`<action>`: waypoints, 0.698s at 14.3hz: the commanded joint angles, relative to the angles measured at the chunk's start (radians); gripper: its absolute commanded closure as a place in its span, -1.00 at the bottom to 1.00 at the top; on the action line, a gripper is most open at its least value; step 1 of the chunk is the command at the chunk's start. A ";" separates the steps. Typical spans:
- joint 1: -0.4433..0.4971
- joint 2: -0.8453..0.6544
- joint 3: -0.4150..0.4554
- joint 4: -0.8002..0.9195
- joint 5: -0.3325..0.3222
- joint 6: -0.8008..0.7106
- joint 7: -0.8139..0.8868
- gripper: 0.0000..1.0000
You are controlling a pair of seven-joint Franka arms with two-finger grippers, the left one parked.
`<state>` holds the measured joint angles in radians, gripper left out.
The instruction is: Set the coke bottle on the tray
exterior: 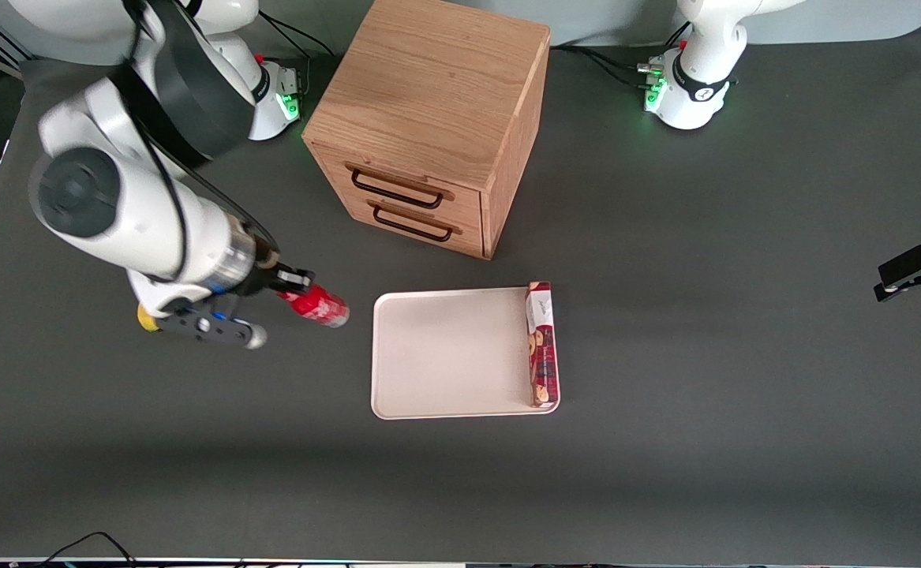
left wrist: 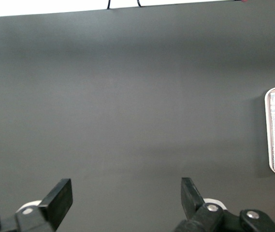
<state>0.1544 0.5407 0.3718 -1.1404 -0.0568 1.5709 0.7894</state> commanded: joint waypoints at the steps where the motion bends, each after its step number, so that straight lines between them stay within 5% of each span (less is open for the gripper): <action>1: 0.030 0.064 0.018 -0.062 -0.075 0.130 0.134 1.00; 10: 0.031 0.100 0.047 -0.274 -0.147 0.398 0.273 1.00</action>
<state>0.1949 0.6629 0.4062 -1.3651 -0.1628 1.9187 1.0005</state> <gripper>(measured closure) 0.683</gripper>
